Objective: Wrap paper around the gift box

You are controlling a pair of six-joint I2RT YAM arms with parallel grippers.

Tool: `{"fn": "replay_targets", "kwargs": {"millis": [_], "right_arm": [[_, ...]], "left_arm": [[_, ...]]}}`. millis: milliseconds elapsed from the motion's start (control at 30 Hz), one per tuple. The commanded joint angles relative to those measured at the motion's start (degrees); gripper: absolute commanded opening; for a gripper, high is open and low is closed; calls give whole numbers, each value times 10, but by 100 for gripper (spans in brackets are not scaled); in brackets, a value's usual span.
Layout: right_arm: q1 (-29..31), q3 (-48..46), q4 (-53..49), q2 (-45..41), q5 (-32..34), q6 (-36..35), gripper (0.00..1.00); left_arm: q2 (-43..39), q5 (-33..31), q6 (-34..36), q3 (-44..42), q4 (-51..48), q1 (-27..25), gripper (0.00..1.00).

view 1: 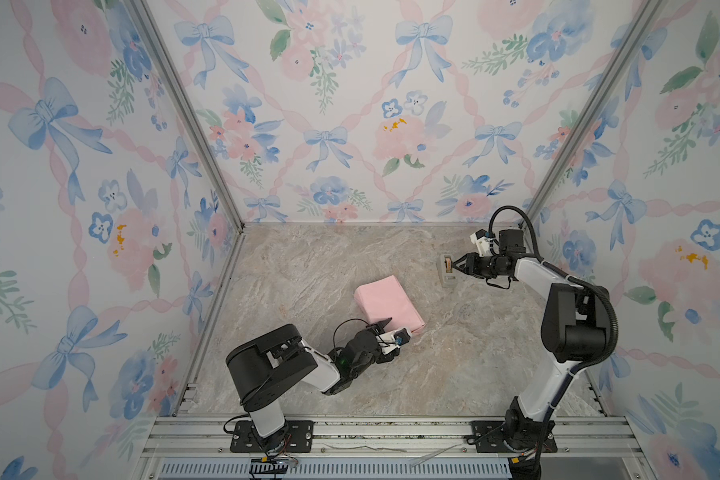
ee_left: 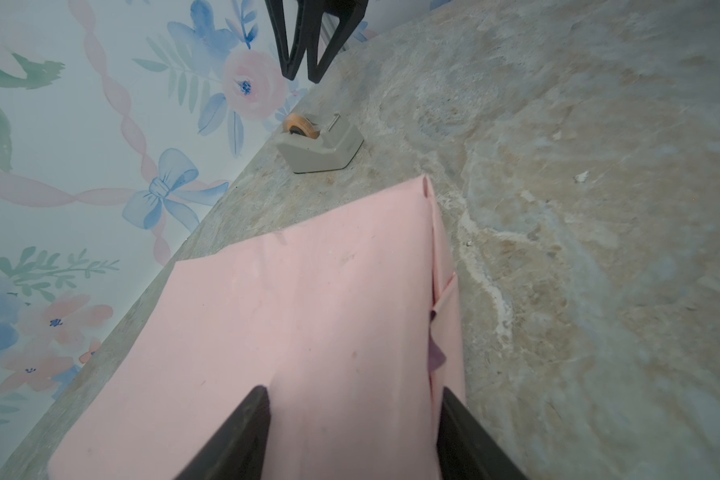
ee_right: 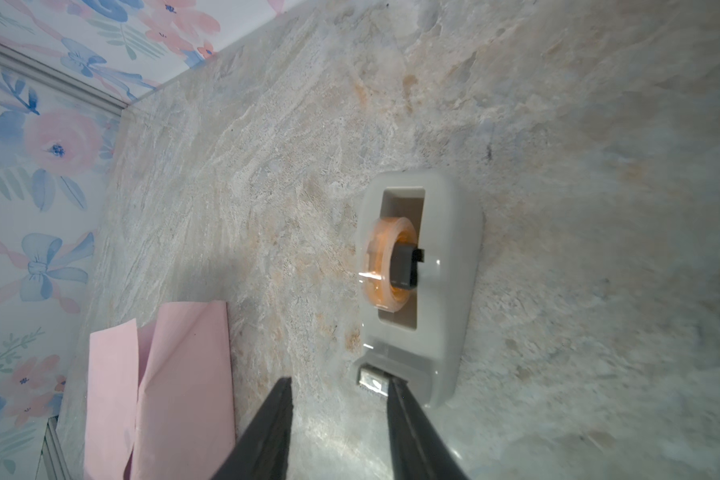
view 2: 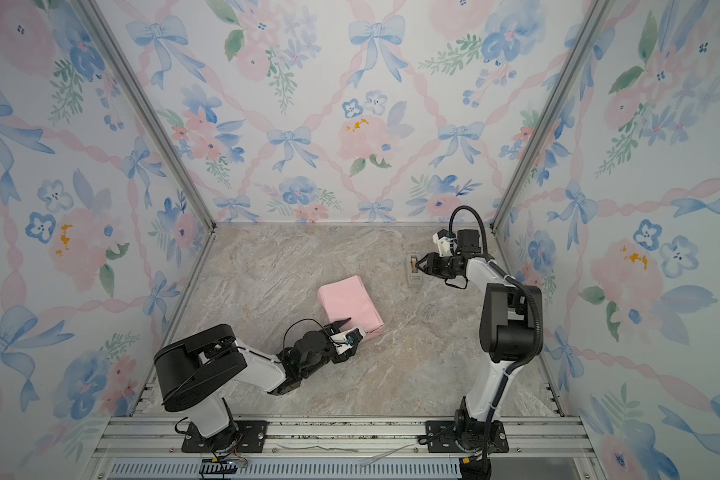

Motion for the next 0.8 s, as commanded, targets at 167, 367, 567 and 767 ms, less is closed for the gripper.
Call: {"fn": "replay_targets", "kwargs": {"millis": [167, 367, 567, 767], "right_arm": [[6, 89, -101, 80, -25, -63, 39], [10, 97, -130, 97, -25, -80, 38], [14, 120, -156, 126, -43, -91, 36], [13, 145, -171, 155, -73, -89, 32]], "left_arm": [[11, 2, -26, -17, -45, 7, 64], [16, 3, -25, -12, -45, 7, 64], [18, 4, -23, -9, -45, 7, 64], [18, 2, -21, -9, -45, 8, 64]]}}
